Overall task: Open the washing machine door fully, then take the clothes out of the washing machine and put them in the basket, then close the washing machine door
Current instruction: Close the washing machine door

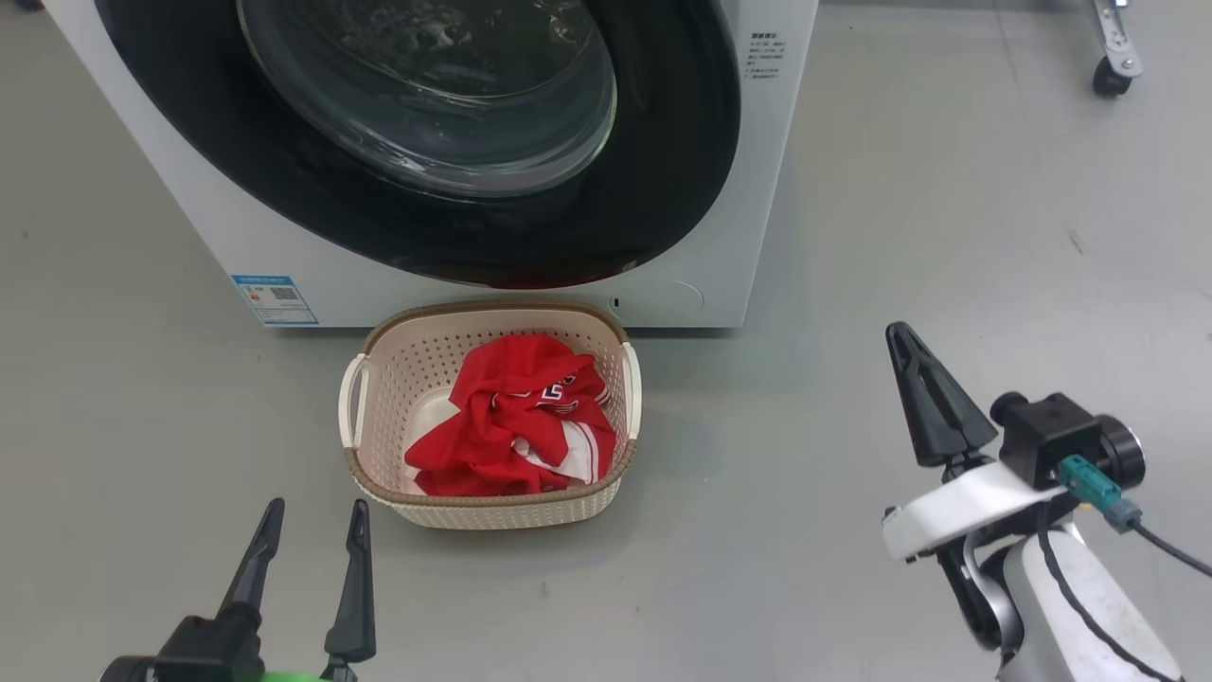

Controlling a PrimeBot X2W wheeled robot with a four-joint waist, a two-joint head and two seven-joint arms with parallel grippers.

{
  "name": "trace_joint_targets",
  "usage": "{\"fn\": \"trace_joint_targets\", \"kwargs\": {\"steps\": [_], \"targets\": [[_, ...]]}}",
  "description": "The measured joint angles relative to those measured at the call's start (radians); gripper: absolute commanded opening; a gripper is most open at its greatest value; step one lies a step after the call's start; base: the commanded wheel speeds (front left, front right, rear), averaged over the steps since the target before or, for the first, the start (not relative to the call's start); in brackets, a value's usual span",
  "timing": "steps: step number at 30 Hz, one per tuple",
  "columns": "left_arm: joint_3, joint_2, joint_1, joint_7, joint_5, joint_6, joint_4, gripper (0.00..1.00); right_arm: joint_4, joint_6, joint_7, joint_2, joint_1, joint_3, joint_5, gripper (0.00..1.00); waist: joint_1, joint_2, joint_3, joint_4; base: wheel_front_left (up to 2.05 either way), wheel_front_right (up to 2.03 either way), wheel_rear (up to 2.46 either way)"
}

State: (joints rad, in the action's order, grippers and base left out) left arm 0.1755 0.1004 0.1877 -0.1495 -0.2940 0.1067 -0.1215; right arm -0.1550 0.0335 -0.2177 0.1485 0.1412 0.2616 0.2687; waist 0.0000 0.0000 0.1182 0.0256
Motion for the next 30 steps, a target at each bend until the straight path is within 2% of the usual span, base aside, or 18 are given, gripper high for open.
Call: {"fn": "trace_joint_targets", "kwargs": {"steps": [14, 24, 30], "targets": [[0.042, -0.021, -0.082, -0.011, 0.004, 0.0, -0.035, 1.0, -0.064, 0.037, 0.082, 0.011, 0.294, 0.005, 0.0, 0.0, 0.0, 0.0, 0.091, 0.118, 0.0, 0.0, 0.0], [0.063, -0.028, -0.122, -0.029, 0.003, -0.002, -0.025, 1.0, -0.151, 0.061, 0.126, 0.053, 0.444, 0.009, -0.011, 0.0, 0.0, 0.0, 0.164, 0.21, 0.0, 0.0, 0.0], [0.073, -0.031, -0.138, -0.038, 0.003, -0.007, -0.017, 1.0, -0.193, 0.062, 0.138, 0.076, 0.513, 0.006, -0.015, 0.0, 0.0, 0.0, 0.199, 0.248, 0.0, 0.0, 0.0]]}}
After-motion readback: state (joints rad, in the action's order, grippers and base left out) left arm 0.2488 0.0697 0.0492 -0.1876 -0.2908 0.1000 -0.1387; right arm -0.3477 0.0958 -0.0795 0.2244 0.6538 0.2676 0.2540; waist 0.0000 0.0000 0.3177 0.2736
